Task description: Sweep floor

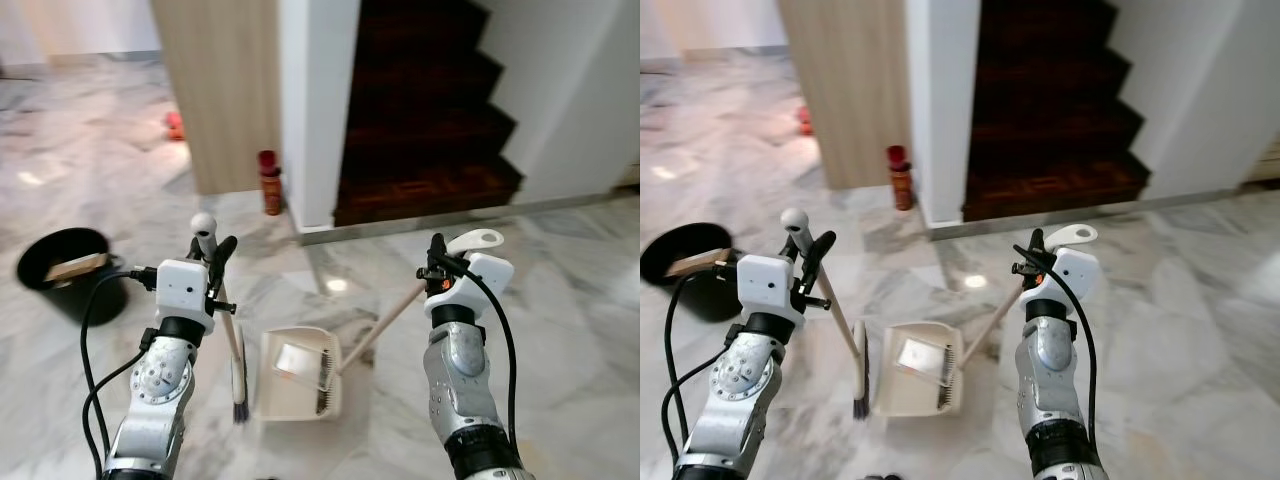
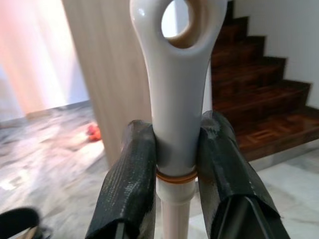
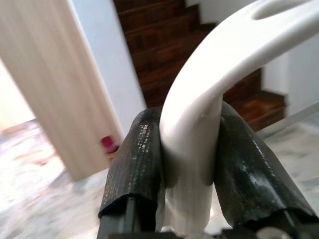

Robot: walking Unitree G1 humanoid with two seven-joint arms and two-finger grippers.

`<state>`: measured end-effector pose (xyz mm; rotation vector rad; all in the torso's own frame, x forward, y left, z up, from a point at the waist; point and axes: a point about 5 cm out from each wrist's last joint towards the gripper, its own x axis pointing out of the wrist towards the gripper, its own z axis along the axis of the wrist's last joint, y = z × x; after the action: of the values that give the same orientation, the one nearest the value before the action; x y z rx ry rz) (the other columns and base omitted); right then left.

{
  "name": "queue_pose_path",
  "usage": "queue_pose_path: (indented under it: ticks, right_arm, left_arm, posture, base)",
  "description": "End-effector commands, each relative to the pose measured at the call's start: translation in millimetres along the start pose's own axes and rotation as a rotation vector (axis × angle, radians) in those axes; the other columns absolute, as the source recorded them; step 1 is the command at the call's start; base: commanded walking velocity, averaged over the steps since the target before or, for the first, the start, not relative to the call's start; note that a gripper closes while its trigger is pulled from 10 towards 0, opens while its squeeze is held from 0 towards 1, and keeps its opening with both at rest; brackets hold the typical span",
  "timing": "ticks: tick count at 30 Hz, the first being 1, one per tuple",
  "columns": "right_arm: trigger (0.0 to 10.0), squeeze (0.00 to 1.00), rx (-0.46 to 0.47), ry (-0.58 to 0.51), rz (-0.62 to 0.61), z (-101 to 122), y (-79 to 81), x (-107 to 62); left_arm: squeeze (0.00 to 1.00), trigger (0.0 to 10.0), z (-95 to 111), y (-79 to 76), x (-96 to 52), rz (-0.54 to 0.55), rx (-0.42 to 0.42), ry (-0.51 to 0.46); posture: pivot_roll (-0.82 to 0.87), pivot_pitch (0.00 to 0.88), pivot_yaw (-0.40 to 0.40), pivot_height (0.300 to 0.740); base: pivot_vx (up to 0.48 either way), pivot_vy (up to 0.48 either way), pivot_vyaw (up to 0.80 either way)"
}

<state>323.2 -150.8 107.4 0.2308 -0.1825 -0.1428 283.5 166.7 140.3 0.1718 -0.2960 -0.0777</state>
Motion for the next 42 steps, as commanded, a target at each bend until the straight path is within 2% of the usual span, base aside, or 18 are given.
queue_pose_path:
  ticks: [1, 18, 31, 34, 42]
  right_arm:
    - [10.0, 0.00, 0.017, -0.059, -0.002, 15, -0.4, 4.2]
    - [10.0, 0.00, 0.059, -0.039, -0.003, 21, 2.9, 9.0]
    - [10.0, 0.00, 0.069, -0.032, 0.003, 25, 7.2, 11.8]
    - [10.0, 0.00, 0.045, -0.040, 0.023, 27, 8.6, 12.2]
    - [10.0, 0.00, 0.053, -0.059, 0.035, 33, 11.7, 15.1]
  left_arm:
    - [0.00, 10.0, 10, -0.4, 2.9, 0.000, 0.028, -0.045]
    - [0.00, 10.0, 2, -3.8, 2.2, 0.013, 0.016, -0.010]
    - [0.00, 10.0, 2, -5.0, 1.9, 0.009, 0.013, -0.007]
    - [0.00, 10.0, 2, -4.6, 1.3, 0.005, 0.015, -0.005]
    - [0.00, 10.0, 3, -9.6, 4.1, 0.001, 0.001, -0.010]
  posture:
    - [0.04, 0.020, -0.040, 0.740]
    - [0.03, 0.017, -0.055, 0.740]
    - [0.04, 0.015, -0.058, 0.740]
    - [0.04, 0.010, -0.059, 0.740]
    - [0.03, 0.000, -0.061, 0.740]
  base:
    - [0.000, 0.000, 0.48]
    - [0.000, 0.000, 0.03]
    - [0.000, 0.299, 0.00]
    - [0.000, 0.314, 0.00]
    - [0.000, 0.375, -0.44]
